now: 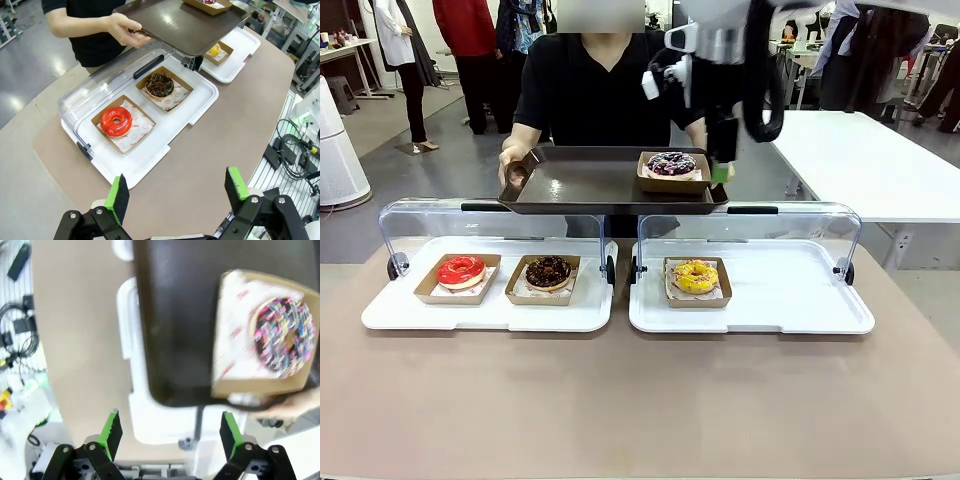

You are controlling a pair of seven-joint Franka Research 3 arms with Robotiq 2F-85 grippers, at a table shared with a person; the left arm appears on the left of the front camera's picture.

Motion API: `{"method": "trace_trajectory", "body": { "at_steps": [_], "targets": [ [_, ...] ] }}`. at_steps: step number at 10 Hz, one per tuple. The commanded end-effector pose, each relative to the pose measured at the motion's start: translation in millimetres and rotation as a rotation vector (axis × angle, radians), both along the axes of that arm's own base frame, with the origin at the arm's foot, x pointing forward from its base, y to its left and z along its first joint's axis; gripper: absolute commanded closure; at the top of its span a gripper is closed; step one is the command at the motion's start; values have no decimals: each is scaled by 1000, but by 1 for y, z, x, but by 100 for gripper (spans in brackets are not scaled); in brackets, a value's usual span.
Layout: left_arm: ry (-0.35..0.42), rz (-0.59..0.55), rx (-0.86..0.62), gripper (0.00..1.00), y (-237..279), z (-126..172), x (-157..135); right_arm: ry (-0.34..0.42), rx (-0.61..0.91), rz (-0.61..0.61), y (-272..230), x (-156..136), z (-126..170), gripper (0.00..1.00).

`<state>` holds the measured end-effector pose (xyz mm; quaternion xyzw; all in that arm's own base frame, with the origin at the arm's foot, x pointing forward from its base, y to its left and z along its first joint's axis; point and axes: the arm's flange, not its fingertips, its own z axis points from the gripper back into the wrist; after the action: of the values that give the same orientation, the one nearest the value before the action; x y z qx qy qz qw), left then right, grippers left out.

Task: Provide the desired donut to the person.
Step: Place the picked Paper togo box onto the Handle tray extended by the person.

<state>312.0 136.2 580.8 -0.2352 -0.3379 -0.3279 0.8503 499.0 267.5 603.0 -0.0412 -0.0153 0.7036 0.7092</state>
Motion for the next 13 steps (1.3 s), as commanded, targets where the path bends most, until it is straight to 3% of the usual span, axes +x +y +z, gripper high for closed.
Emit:
{"method": "trace_trajectory", "body": {
  "at_steps": [1,4,7,10,13],
  "targets": [
    [-5,-3,-7,0,0,1,-1,0,-27,26,-78,-59,14,0],
    [-5,-3,-7,0,0,1,-1,-13,-42,29,-181,-114,4,0],
    [-5,-3,-7,0,0,1,-1,-59,88,-44,-261,-124,-28,0],
    [-5,-3,-7,0,0,1,-1,-39,118,-126,-285,-116,-40,0],
    [-5,-3,-7,0,0,1,-1,-31,92,-104,-288,-123,-36,0]
  ]
}}
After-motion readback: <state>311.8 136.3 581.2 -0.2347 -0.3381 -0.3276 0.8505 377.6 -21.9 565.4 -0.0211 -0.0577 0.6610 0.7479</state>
